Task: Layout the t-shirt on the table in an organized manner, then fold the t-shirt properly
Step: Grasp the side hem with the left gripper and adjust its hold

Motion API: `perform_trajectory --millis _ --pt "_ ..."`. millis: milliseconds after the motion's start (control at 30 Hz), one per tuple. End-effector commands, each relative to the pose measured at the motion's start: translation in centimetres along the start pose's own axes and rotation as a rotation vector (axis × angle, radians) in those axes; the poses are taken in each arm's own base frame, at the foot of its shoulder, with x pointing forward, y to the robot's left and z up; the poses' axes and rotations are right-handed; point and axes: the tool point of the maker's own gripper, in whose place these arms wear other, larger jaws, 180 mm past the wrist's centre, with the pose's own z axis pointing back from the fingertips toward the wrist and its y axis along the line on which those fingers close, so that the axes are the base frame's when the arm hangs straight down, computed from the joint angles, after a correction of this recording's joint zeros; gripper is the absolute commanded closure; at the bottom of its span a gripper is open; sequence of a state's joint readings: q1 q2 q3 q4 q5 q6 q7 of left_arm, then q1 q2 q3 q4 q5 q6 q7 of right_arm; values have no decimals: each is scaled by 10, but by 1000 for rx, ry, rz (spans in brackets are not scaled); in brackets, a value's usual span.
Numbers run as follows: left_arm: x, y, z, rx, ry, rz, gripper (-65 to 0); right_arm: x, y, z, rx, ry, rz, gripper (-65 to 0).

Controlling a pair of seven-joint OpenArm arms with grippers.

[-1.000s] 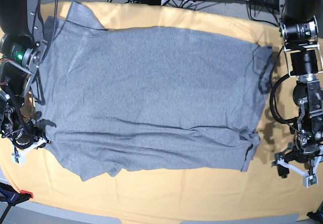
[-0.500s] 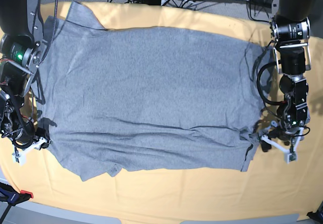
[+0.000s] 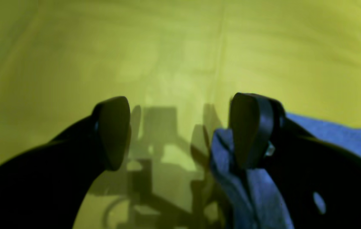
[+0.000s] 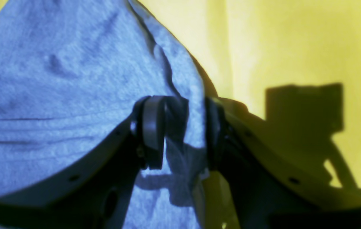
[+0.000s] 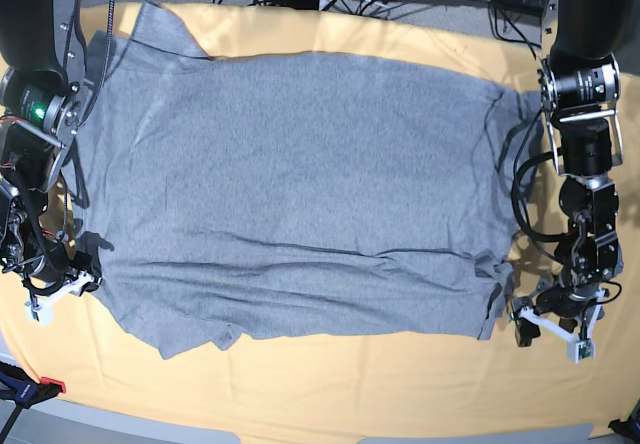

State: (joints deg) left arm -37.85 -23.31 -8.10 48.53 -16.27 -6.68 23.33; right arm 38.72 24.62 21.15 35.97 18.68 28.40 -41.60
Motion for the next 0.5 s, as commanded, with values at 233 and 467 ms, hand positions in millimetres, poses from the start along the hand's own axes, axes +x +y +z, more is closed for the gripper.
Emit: perform_trajectory --millis 233,467 --pt "3 4 -8 58 -24 39 -494 33 -1 12 8 -79 15 -227" --pt "-40 -4 -17 20 67 68 -494 33 -1 12 9 -80 16 -227"
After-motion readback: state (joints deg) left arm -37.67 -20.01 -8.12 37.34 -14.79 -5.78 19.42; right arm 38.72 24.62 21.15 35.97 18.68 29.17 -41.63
